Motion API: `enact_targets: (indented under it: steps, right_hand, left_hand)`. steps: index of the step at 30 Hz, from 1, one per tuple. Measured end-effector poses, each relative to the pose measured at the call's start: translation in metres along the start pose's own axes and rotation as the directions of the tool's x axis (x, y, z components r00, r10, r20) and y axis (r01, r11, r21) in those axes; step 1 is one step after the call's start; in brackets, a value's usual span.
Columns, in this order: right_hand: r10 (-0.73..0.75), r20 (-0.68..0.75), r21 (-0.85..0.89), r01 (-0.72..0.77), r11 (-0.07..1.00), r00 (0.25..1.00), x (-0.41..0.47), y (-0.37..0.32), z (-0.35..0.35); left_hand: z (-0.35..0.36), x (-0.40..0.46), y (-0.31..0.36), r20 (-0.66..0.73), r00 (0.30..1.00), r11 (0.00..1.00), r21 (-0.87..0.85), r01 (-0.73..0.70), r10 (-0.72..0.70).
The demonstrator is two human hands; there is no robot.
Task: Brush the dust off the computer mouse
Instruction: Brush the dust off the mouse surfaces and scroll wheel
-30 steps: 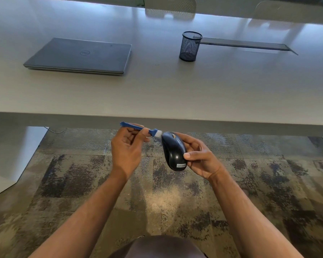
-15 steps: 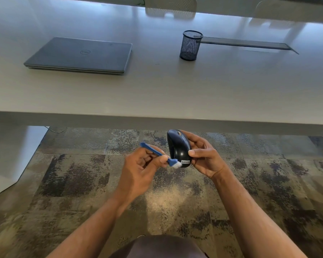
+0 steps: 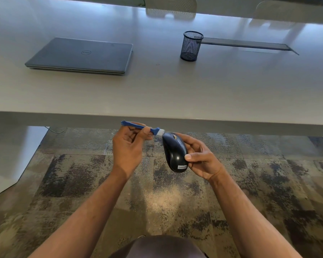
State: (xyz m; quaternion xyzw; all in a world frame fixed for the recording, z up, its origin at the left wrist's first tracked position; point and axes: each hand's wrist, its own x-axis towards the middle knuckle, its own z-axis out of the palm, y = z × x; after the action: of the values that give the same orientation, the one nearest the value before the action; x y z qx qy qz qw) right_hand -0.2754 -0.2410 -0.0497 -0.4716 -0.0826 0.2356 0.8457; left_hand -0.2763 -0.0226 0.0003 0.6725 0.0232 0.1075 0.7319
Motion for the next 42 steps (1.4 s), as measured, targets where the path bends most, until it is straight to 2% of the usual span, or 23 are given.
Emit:
enact_targets:
  steps: [8,15,17,20,24,28,32,36,39,42]
  right_hand:
    - [-0.043,-0.089,-0.024,0.041,0.999,0.995,-0.003,0.003,-0.005]
    - [-0.047,-0.126,-0.034,0.043,0.999,0.991,-0.006,0.000,-0.008]
    - [-0.044,-0.128,-0.037,0.039,0.999,0.991,-0.005,0.000,-0.008]
    - [-0.039,-0.122,-0.044,0.034,0.998,0.992,-0.005,0.001,-0.006]
    - [-0.036,-0.096,-0.053,0.031,0.998,0.995,-0.004,0.001,-0.003]
    - [-0.038,-0.107,-0.053,0.033,0.998,0.994,-0.003,-0.001,-0.004]
    - [-0.042,-0.126,-0.063,0.034,0.997,0.991,-0.003,-0.004,-0.008]
    - [-0.038,-0.129,-0.070,0.030,0.997,0.991,-0.004,-0.006,-0.011]
    - [-0.026,-0.115,-0.063,0.019,0.998,0.993,-0.003,-0.004,-0.010]
    - [-0.017,-0.094,-0.044,0.013,0.999,0.995,-0.002,-0.002,-0.008]
  left_hand:
    - [0.000,-0.035,-0.009,0.098,0.995,0.999,-0.038,-0.008,0.012]
    - [-0.010,-0.063,-0.014,0.268,0.963,1.000,0.008,-0.009,0.006]
    - [-0.010,-0.059,-0.013,0.245,0.969,1.000,-0.009,-0.027,0.029]
    - [-0.007,-0.043,-0.011,0.129,0.990,0.998,-0.004,-0.060,0.060]
    - [-0.004,-0.018,-0.014,0.016,1.000,1.000,0.002,-0.010,0.010]
    - [-0.001,-0.016,-0.011,0.042,0.999,1.000,0.000,0.008,-0.007]
    - [-0.005,-0.040,-0.014,0.174,0.985,1.000,-0.022,-0.012,0.016]
    - [-0.015,-0.063,-0.019,0.282,0.959,0.998,0.043,-0.036,0.022]
    - [-0.016,-0.059,-0.018,0.272,0.961,0.998,0.039,-0.050,0.038]
    - [-0.012,-0.038,-0.015,0.178,0.982,0.998,-0.025,-0.066,0.069]
